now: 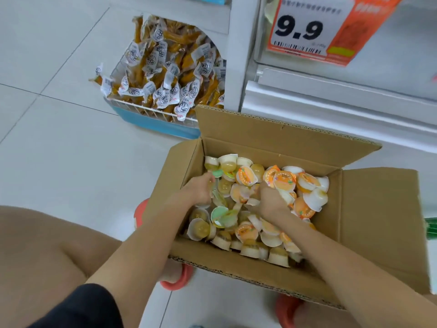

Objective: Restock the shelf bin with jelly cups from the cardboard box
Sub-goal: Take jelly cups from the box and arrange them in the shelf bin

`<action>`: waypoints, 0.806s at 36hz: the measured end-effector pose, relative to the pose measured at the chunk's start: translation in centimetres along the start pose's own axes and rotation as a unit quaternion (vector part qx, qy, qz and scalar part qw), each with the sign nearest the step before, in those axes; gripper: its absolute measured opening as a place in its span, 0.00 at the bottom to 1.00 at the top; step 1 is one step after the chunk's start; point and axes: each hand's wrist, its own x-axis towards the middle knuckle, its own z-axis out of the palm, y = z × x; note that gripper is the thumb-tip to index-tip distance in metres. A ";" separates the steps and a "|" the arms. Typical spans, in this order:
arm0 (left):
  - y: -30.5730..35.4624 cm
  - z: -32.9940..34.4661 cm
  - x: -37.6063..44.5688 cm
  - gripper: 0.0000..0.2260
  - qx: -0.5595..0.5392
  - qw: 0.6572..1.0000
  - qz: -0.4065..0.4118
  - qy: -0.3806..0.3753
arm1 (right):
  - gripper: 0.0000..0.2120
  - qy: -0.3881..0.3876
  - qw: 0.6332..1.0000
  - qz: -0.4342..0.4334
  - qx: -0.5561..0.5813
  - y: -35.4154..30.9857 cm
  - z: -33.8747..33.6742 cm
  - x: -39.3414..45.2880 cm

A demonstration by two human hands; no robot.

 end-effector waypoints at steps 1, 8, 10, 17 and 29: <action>0.0 0.4 -0.3 0.24 0.004 0.999 -0.010 -0.030 | 0.21 0.000 0.999 0.011 0.042 0.5 -0.7 -0.4; 0.8 3.7 -0.2 0.30 0.074 0.981 -0.056 -0.171 | 0.29 -0.068 0.886 0.147 0.434 2.6 -2.1 -1.9; 0.6 4.4 0.2 0.30 0.063 0.981 -0.061 -0.170 | 0.32 -0.099 0.843 0.152 0.507 3.0 -2.0 -2.2; 0.7 6.9 1.8 0.27 0.009 0.990 -0.085 -0.114 | 0.15 -0.141 0.707 0.146 0.677 3.9 -1.5 -3.4; 3.5 8.7 1.3 0.21 -0.192 0.973 -0.075 0.102 | 0.16 -0.166 0.692 0.146 0.687 3.3 -4.9 -5.0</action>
